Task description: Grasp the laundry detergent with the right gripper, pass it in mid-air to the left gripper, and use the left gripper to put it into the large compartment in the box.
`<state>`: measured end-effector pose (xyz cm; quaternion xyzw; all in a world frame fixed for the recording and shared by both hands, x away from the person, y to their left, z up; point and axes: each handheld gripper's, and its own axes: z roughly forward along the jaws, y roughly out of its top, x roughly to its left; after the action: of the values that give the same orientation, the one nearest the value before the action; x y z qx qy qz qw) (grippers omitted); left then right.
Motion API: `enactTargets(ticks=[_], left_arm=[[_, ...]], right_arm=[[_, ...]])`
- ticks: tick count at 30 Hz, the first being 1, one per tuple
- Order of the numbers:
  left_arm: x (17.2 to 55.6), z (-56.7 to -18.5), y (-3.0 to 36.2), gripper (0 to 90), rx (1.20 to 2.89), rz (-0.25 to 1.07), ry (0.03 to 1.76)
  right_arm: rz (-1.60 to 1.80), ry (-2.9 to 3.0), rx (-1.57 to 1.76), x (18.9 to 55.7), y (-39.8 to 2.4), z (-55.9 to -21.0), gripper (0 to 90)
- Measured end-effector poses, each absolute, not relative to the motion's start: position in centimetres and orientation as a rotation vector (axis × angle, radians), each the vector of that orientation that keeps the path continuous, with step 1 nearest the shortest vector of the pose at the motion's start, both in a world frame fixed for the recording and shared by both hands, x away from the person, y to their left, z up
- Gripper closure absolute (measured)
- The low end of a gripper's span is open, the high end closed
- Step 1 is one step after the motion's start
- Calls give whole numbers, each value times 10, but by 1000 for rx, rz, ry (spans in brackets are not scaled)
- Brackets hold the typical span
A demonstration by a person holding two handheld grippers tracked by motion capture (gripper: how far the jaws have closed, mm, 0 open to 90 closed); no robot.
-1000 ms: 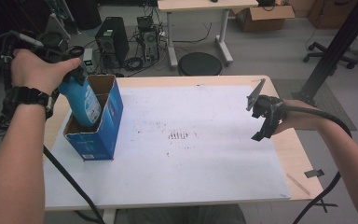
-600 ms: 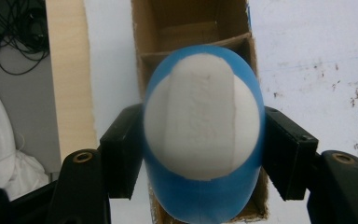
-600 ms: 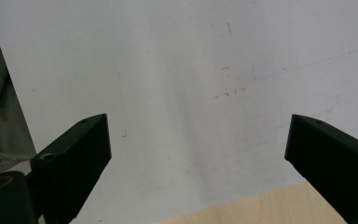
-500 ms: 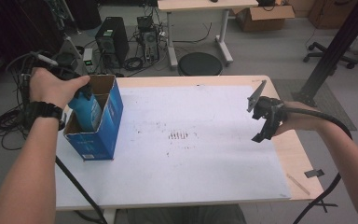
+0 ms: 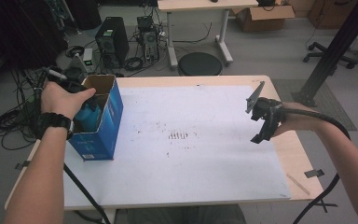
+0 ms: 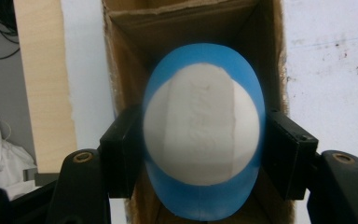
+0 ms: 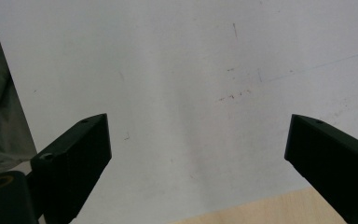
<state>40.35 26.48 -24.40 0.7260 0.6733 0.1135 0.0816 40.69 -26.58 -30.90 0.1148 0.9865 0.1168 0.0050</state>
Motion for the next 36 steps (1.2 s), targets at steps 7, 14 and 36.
enactTargets(ticks=[7, 14, 36], left_arm=[[404, -260, 265, 382, 2181, 316, 2022], [404, -268, 266, 382, 2197, 318, 2025], [405, -270, 258, 375, 2234, 316, 2013]], right_arm=[[362, 3088, 369, 407, -267, -310, 71], [368, 3090, 371, 407, -268, -311, 72], [372, 3098, 380, 404, -270, -313, 76]])
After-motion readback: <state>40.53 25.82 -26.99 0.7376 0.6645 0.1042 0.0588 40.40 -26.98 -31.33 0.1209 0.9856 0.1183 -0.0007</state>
